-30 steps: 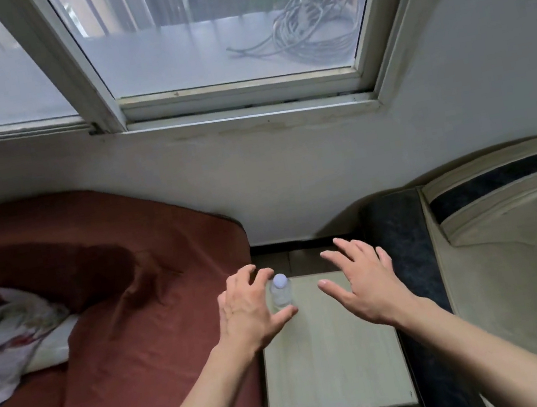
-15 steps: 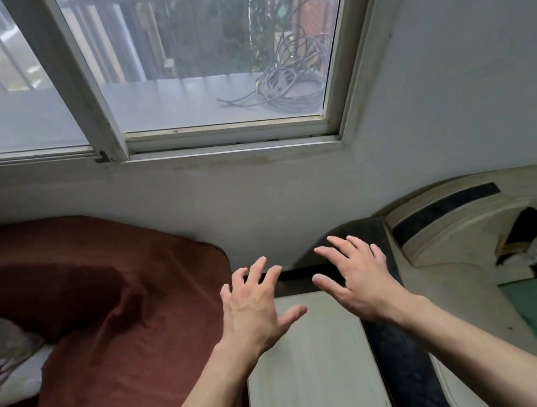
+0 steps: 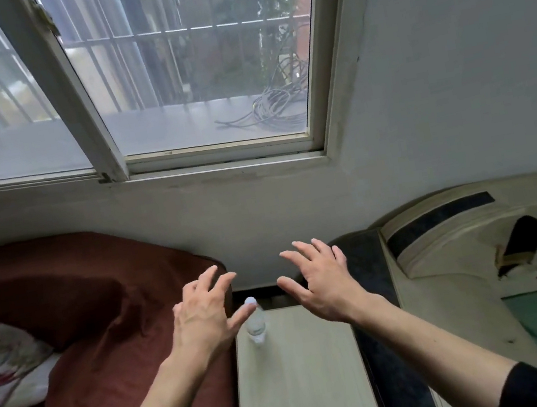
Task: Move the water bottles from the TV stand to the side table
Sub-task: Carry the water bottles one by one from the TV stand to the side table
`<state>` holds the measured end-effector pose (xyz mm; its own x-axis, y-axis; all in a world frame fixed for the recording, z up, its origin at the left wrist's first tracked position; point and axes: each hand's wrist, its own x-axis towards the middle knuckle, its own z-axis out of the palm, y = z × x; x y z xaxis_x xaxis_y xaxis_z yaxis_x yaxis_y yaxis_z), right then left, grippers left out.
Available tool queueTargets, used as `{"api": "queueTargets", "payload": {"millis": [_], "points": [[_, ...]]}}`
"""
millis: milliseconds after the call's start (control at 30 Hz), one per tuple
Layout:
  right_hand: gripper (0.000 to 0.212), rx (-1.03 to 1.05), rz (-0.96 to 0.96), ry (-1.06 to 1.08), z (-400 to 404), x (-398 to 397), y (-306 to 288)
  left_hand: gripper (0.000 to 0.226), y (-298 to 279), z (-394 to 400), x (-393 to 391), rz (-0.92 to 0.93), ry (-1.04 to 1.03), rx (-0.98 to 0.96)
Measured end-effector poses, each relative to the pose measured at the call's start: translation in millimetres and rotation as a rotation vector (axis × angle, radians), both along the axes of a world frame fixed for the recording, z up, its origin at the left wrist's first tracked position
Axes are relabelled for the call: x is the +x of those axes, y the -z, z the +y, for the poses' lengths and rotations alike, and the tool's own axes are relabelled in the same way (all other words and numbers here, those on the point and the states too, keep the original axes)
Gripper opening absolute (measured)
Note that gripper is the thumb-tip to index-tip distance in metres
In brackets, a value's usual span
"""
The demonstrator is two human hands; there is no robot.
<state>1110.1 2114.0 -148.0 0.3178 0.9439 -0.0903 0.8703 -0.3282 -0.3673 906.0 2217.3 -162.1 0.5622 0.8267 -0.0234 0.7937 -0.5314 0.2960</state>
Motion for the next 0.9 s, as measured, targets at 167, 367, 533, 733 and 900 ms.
{"api": "queueTargets", "payload": {"millis": [167,367,533,733,900], "points": [[0.061,0.026,0.043,-0.075,-14.6,21.2,0.5,0.082,-12.1,-26.7,12.1,-0.046,-0.14,-0.065],[0.08,0.036,0.117,-0.194,-27.1,26.6,10.0,0.071,-10.4,-69.3,12.0,-0.022,-0.295,-0.073],[0.086,0.043,0.122,-0.314,-35.3,7.6,10.7,0.069,-17.6,-107.5,-11.5,0.02,-0.419,-0.094],[0.06,0.037,0.058,-0.525,-25.6,-54.5,-0.1,0.073,-36.2,-151.7,-72.3,-0.009,-0.606,-0.052],[0.079,0.077,0.06,-0.713,-32.4,-136.8,-15.5,0.082,-44.2,-200.8,-148.4,-0.045,-0.775,-0.026]]}}
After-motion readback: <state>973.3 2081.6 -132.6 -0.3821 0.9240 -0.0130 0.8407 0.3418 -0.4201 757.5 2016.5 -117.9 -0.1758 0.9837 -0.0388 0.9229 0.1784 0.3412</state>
